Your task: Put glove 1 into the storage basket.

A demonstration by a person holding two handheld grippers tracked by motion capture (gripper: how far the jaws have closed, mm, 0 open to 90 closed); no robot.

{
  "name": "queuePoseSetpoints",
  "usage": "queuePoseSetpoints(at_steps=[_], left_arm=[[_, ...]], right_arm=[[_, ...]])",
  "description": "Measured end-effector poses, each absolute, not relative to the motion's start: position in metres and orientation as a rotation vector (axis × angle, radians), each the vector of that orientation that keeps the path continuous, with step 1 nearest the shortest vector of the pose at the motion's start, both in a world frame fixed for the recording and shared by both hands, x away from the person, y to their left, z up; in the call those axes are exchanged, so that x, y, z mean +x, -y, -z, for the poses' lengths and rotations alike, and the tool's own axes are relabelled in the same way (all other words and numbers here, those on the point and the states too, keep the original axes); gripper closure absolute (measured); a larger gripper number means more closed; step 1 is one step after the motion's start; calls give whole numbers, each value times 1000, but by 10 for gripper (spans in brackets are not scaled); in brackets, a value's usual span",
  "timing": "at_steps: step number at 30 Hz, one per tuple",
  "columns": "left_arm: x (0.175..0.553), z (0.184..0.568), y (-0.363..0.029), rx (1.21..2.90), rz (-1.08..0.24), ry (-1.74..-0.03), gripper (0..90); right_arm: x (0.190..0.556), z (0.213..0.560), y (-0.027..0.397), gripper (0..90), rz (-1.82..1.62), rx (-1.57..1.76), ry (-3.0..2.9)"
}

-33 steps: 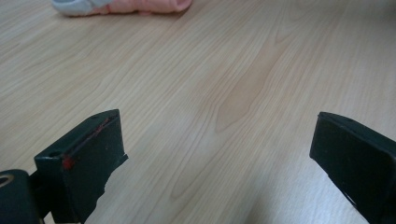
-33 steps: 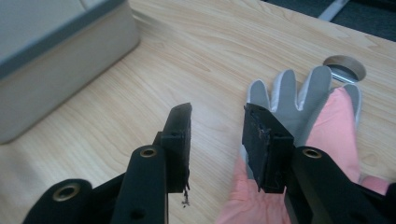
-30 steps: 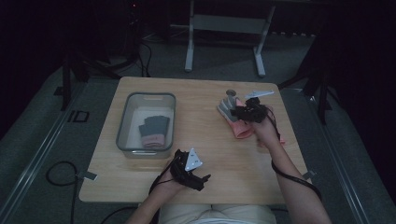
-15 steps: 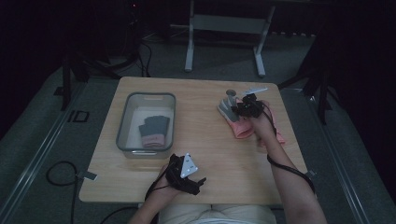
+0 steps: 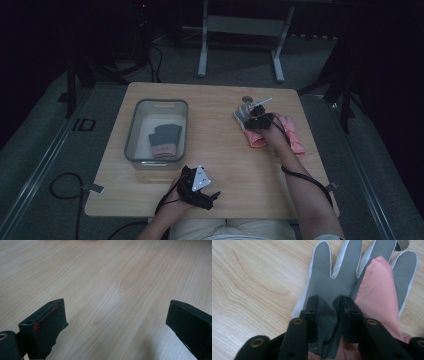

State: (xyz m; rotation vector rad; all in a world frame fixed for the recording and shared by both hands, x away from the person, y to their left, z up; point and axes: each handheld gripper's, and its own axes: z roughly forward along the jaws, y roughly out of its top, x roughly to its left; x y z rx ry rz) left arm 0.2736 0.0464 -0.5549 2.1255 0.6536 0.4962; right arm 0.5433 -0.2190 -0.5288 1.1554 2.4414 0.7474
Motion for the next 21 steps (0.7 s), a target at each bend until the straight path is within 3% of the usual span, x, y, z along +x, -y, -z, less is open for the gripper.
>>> queuePoseSetpoints(at_steps=[1, 3, 6, 14, 21], left_arm=[[274, 555, -47, 2126, -492, -652, 26], [273, 557, -45, 2132, -494, -646, 26], [273, 558, -43, 2151, -498, -634, 26], [273, 557, -45, 2140, -498, -643, 26], [272, 557, -44, 2138, -509, -643, 25]], right_arm=[[543, 529, 219, 722, -747, 1155, -2441], [543, 529, 219, 833, -750, 1176, -2430], [541, 527, 222, 879, -798, 1228, -2396], [520, 508, 222, 885, -931, 1307, -2296], [468, 466, 208, 888, -1012, 1298, -2203]])
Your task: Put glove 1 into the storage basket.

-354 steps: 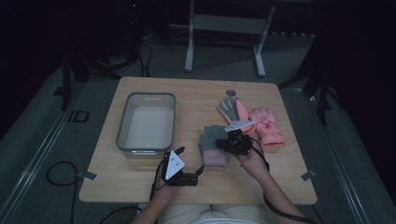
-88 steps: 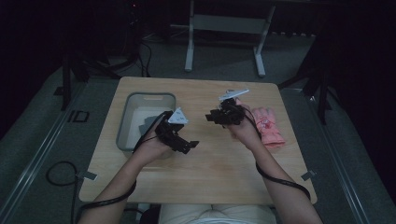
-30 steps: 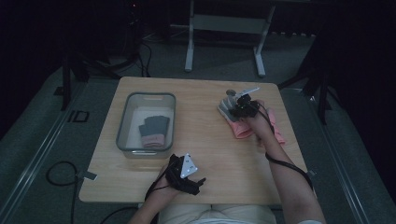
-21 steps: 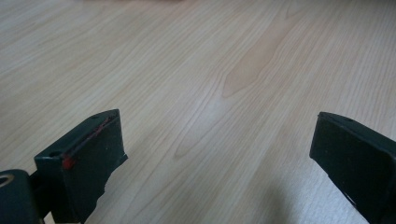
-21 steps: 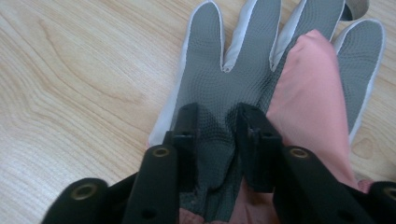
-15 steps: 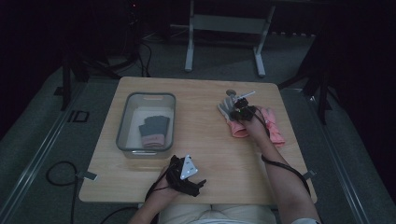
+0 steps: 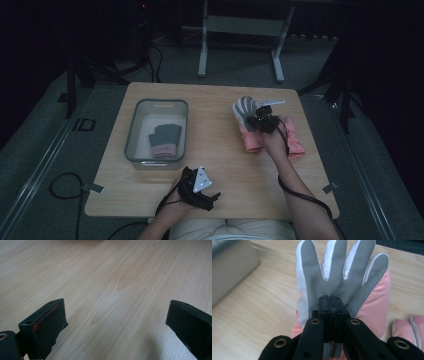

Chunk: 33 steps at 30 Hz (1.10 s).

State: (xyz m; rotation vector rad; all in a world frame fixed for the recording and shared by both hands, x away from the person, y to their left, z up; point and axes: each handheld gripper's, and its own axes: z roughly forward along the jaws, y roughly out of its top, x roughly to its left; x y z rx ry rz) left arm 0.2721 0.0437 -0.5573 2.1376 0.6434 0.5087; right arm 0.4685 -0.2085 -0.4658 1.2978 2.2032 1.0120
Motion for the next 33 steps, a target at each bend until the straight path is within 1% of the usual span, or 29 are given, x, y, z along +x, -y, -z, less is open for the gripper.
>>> queuePoseSetpoints(at_steps=[11, 13, 16, 22, 33], left_arm=[[274, 559, -45, 2125, -514, -662, 25], [274, 559, -45, 2109, -536, -664, 25], [274, 559, -46, 2104, -535, -659, 26], [273, 558, -46, 2097, -554, -653, 26], [273, 559, -47, 2101, -540, -657, 25]], right_arm=[[408, 440, 201, 888, -1019, 1379, -2092], [401, 439, 203, 888, -1027, 1407, -2067], [392, 443, 201, 888, -1021, 1429, -2053], [390, 465, 197, 888, -982, 1475, -2065], [405, 504, 173, 888, -875, 1513, -2131]])
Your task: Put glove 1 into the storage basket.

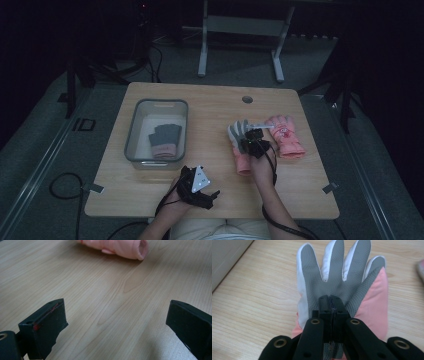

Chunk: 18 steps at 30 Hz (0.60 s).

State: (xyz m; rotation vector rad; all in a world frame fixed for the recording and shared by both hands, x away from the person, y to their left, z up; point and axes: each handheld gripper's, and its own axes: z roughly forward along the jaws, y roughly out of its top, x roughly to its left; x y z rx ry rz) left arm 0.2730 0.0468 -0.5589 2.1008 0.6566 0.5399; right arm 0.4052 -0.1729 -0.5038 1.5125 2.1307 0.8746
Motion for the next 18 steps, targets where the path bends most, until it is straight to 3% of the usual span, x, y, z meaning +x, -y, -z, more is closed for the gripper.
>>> queuePoseSetpoints(at_steps=[18], left_arm=[[273, 559, -48, 2101, -516, -652, 25]], right_arm=[[431, 533, 149, 851, -849, 1493, -2196]])
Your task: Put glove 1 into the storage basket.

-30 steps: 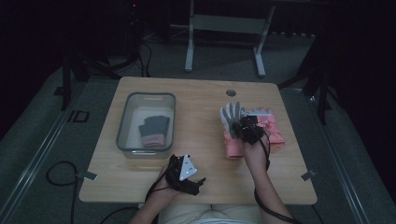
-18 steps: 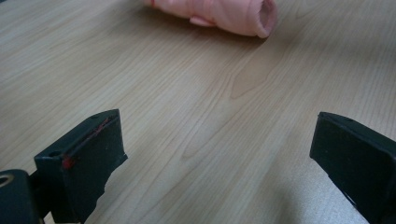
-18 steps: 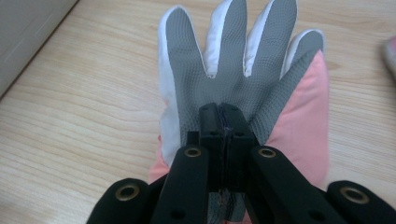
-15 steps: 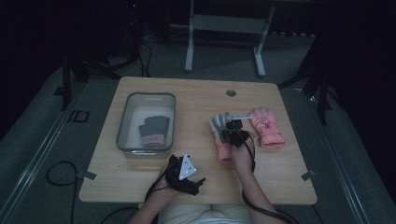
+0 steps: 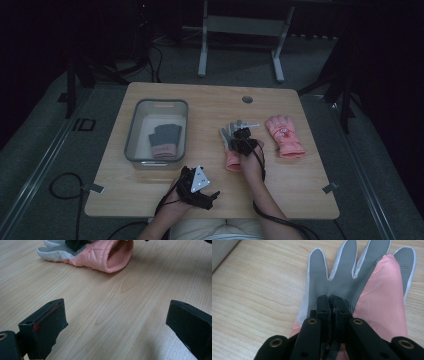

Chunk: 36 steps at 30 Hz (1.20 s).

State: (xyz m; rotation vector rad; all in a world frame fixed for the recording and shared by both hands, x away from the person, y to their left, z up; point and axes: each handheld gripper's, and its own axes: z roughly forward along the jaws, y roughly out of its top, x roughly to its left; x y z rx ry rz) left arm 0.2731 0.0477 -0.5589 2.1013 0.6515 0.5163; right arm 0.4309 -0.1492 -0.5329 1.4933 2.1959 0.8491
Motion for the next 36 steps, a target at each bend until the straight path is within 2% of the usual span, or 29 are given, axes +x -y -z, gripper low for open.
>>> queuePoseSetpoints(at_steps=[4, 6, 8, 10, 15, 17, 18, 22, 23, 25, 28, 36], left_arm=[[273, 559, -47, 2108, -516, -653, 25], [273, 559, -47, 2109, -518, -649, 25], [273, 559, -47, 2110, -518, -647, 26], [273, 559, -48, 2110, -518, -646, 25], [273, 559, -48, 2101, -513, -649, 25], [273, 560, -47, 2118, -517, -639, 26], [273, 560, -47, 2118, -517, -639, 25], [273, 560, -47, 2114, -514, -639, 25], [273, 560, -47, 2113, -514, -640, 25], [274, 559, -47, 2112, -514, -641, 25], [273, 559, -46, 2128, -509, -630, 25], [273, 559, -46, 2127, -511, -629, 25]], right_arm=[[434, 530, 150, 796, -858, 1468, -2213], [428, 522, 150, 722, -879, 1421, -2189], [424, 515, 150, 709, -899, 1393, -2179], [418, 495, 158, 681, -941, 1326, -2156], [419, 472, 185, 663, -924, 1252, -2110], [427, 465, 218, 663, -916, 1266, -2090], [427, 465, 218, 663, -916, 1266, -2090], [441, 467, 268, 667, -857, 1275, -2072], [441, 467, 268, 667, -857, 1275, -2072], [450, 475, 300, 658, -830, 1282, -2081], [457, 481, 321, 642, -813, 1294, -2093], [475, 505, 339, 571, -755, 1301, -2173]])
